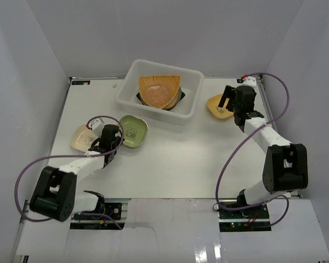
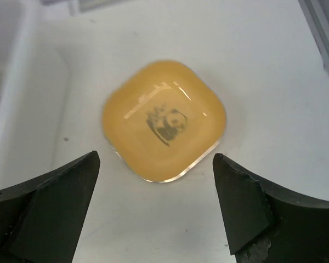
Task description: Place the plates into the plastic bin on the countertop
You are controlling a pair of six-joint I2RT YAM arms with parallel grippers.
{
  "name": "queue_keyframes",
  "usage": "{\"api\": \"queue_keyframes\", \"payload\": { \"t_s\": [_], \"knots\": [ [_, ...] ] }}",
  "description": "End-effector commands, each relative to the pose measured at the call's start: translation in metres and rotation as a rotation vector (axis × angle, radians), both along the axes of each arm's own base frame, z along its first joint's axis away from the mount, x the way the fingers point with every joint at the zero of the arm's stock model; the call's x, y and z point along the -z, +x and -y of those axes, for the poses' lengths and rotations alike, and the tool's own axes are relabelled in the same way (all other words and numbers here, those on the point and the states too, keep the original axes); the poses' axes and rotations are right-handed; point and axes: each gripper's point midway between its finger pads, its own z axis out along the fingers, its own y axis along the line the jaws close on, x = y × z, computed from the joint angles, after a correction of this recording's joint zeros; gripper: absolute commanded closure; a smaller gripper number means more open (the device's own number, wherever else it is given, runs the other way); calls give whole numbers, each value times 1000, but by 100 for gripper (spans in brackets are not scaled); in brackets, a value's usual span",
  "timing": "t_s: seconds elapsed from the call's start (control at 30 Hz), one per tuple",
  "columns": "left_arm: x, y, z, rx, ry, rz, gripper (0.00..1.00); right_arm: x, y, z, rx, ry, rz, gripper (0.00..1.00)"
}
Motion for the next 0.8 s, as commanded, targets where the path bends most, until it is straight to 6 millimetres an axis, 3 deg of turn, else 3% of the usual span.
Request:
{"api": "queue_keyframes", "payload": {
  "t_s": [0.0,0.03,0.07,0.17,0.23,0.37,0.4,0.5,0.53,0.6,0.63,0.77],
  "knots": [
    [-40,-14,19,122,-61,115,100,13,7,17,100,158,5,9],
    [-51,-19,24,156,-78,153,100,24,8,25,123,160,-17,9],
    [-78,-27,25,179,-106,248,100,28,10,37,154,167,-21,9],
    [-132,-40,27,227,-121,410,100,51,13,50,201,204,-53,8],
    [-166,-35,24,220,-100,467,100,67,14,53,235,218,-77,2],
    [-203,-1,40,280,-39,447,100,90,23,46,233,272,-109,2],
    [-215,19,51,301,-32,440,100,94,24,44,225,283,-119,2],
    [-226,53,65,333,-6,429,100,107,30,41,224,319,-147,11],
    [-227,74,74,344,6,415,100,114,31,41,223,324,-158,14],
    [-224,97,83,368,40,400,100,121,33,39,214,330,-175,20],
    [-216,118,92,385,52,376,100,123,33,39,217,334,-179,22],
    [-187,159,110,418,72,294,100,136,30,35,203,360,-201,40]
  ]
}}
